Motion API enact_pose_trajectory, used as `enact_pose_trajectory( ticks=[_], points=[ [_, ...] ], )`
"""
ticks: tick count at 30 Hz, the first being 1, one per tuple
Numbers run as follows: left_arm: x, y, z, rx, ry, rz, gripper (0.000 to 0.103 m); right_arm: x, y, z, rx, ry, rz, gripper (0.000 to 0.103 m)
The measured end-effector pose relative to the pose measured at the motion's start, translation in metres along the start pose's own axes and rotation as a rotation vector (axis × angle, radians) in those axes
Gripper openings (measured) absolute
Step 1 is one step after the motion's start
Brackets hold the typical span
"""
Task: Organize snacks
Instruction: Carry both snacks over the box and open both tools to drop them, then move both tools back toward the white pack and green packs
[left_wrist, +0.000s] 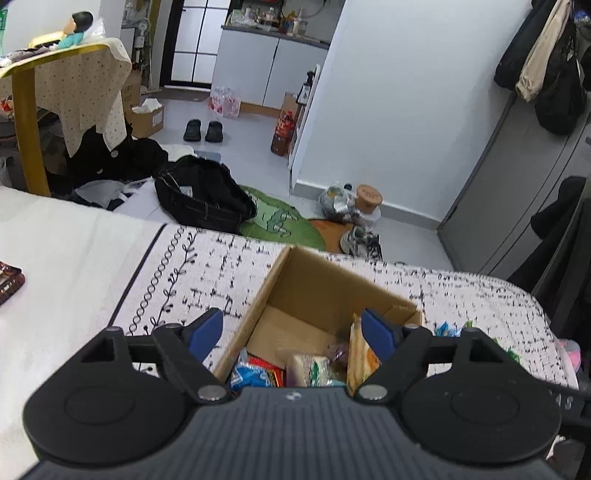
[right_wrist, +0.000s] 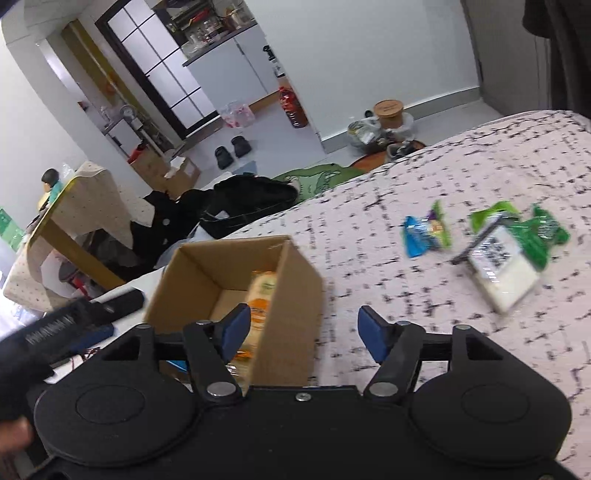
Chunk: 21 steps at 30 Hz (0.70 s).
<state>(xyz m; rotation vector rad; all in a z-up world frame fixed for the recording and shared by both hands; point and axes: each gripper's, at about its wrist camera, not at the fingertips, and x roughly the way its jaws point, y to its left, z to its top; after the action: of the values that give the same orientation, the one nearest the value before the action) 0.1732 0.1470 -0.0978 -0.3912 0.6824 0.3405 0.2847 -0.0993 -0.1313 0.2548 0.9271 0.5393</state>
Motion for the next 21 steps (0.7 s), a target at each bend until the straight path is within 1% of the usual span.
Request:
enact_pose_trajectory(
  ticks=[3, 7, 11, 17, 21],
  points=[
    [-0.001, -0.003, 0.001, 0.000, -0.009, -0.002, 0.082, -0.007, -0.012, -0.002, 0.005, -0.007, -0.035, 0.070],
    [0.002, -0.015, -0.002, 0.006, 0.003, -0.020, 0.082, -0.017, -0.028, -0.002, 0.009, -0.019, -0.080, 0.075],
    [0.004, -0.036, -0.007, 0.034, 0.007, -0.061, 0.082, -0.025, -0.043, -0.001, 0.009, -0.033, -0.133, 0.080],
    [0.010, -0.066, -0.013, 0.061, 0.019, -0.106, 0.082, -0.040, -0.067, 0.003, 0.017, -0.051, -0.181, 0.084],
    [0.013, -0.085, -0.017, 0.079, 0.024, -0.126, 0.085, -0.050, -0.081, 0.006, 0.026, -0.063, -0.207, 0.087]
  ],
)
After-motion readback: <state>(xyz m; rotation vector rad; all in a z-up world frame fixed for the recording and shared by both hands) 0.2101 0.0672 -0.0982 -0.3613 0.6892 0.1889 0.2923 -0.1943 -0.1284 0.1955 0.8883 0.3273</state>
